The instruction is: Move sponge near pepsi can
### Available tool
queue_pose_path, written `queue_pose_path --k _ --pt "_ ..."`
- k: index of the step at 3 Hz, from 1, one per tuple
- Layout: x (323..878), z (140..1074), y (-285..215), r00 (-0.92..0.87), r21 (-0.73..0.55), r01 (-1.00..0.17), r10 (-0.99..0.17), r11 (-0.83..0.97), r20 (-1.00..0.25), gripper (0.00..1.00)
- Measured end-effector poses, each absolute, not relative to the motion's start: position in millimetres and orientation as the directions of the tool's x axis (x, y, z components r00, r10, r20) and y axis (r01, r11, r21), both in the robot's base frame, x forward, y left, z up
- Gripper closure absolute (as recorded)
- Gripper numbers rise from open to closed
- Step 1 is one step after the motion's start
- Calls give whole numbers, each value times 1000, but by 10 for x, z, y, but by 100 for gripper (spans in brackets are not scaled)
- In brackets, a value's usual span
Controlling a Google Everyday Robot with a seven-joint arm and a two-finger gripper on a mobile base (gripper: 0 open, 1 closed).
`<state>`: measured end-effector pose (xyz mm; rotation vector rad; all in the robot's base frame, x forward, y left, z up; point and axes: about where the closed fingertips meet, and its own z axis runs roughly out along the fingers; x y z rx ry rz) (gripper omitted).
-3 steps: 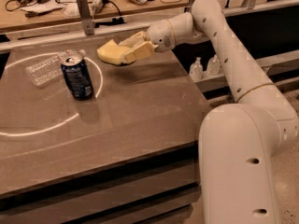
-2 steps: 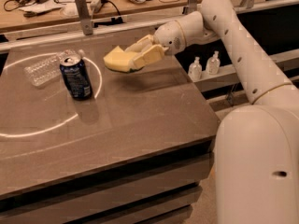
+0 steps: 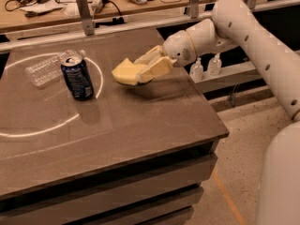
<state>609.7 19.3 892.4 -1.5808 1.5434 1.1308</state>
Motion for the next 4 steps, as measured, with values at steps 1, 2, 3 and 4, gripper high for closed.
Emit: queue_pose_path --k 1,2,3,4 --pt "6011 8842 373 -69 101 -994 -433 -51 -899 100" --pt "6006 8809 448 -67 99 -994 -430 -52 -900 100" --pt "5999 8788 542 -45 86 -993 -432 -77 -901 100" --pt "6001 8770 624 -40 93 -990 -426 -103 -904 84"
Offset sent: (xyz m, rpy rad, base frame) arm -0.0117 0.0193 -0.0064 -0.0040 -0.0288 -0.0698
